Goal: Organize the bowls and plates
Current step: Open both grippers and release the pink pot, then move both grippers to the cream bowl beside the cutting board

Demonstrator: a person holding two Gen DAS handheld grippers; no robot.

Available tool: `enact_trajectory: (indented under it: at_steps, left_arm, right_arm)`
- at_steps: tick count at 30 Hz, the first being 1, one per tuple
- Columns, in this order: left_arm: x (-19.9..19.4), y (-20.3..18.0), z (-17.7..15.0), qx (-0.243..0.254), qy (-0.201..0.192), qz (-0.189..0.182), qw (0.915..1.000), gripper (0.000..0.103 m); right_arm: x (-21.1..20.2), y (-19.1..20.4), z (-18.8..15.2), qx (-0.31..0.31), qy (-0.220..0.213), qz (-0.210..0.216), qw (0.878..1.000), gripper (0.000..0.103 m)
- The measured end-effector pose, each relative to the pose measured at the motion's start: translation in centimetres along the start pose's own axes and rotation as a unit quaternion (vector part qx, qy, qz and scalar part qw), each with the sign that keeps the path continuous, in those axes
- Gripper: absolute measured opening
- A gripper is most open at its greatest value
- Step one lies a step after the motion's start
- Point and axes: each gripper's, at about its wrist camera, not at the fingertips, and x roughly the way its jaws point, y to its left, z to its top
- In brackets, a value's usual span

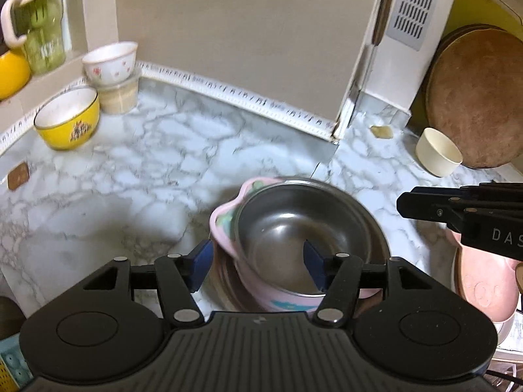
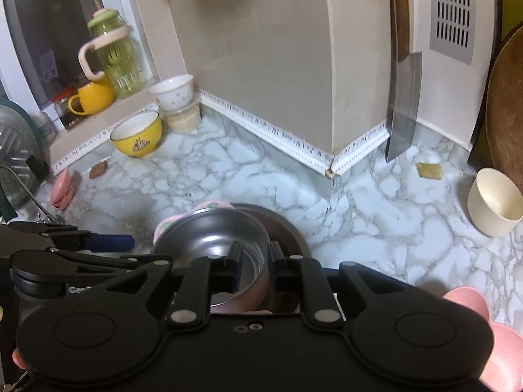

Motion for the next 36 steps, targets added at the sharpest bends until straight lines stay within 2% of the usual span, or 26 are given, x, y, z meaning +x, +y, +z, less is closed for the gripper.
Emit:
enact_trajectory:
  at_steps: [9,12,13,14,15,16,17,19,23,25,36]
  left_arm:
    - [-1.1,-2.5,1.8,0.006,-0.014,-0.024,0.9996,0.064]
    - [-0.9,-3.8,2.4,0.012,-0.017,-0.030,0.9993,0.064]
    - [-0.9,-4.3,2.6,0.014,-0.018,-0.032,0.9992,0.064]
    - [-0.7,-4.8,2.8,0.017,-0.019,-0.034,0.9991,0.064]
    - [-0.6,-5.4,3.0,0.021,-0.020,-0.035,0.9990,0.064]
    - [-0.4,-6.1,3.2,0.023,-0.021,-0.036,0.9989,0.064]
    - [-0.2,-6.7,3.5,0.026,-0.022,-0.038,0.9987,0.064]
    - [0.2,-7.9,4.0,0.032,-0.023,-0.042,0.9983,0.064]
    - [1.3,-10.7,5.4,0.041,-0.025,-0.052,0.9975,0.065]
    - [2.0,-12.2,6.1,0.043,-0.028,-0.056,0.9971,0.076]
    - [7.6,-21.6,11.4,0.057,-0.032,-0.087,0.9941,0.077]
  right_arm:
    - [-3.0,-2.5,0.0,0.004,-0.047,0.014,0.999,0.018]
    - [-3.9,-3.7,0.0,0.001,-0.064,0.003,0.998,0.024]
    - [-4.2,-4.0,0.0,-0.004,-0.070,-0.002,0.998,0.035]
    - [-4.5,-4.5,0.0,-0.006,-0.075,-0.002,0.997,0.074]
    - [-4.6,-5.0,0.0,-0.005,-0.076,0.002,0.997,0.103]
    - [-4.6,-5.5,0.0,-0.005,-0.079,0.007,0.997,0.099]
    - [-4.6,-6.0,0.1,-0.003,-0.076,0.004,0.997,0.100]
    - [-4.9,-6.9,0.1,-0.011,-0.079,-0.008,0.997,0.095]
    - [-5.5,-9.7,0.5,-0.012,-0.075,-0.035,0.997,0.102]
    - [-5.9,-11.6,0.7,-0.003,-0.071,-0.054,0.996,0.102]
    - [-5.3,-22.7,1.2,0.047,-0.050,-0.161,0.985,0.102]
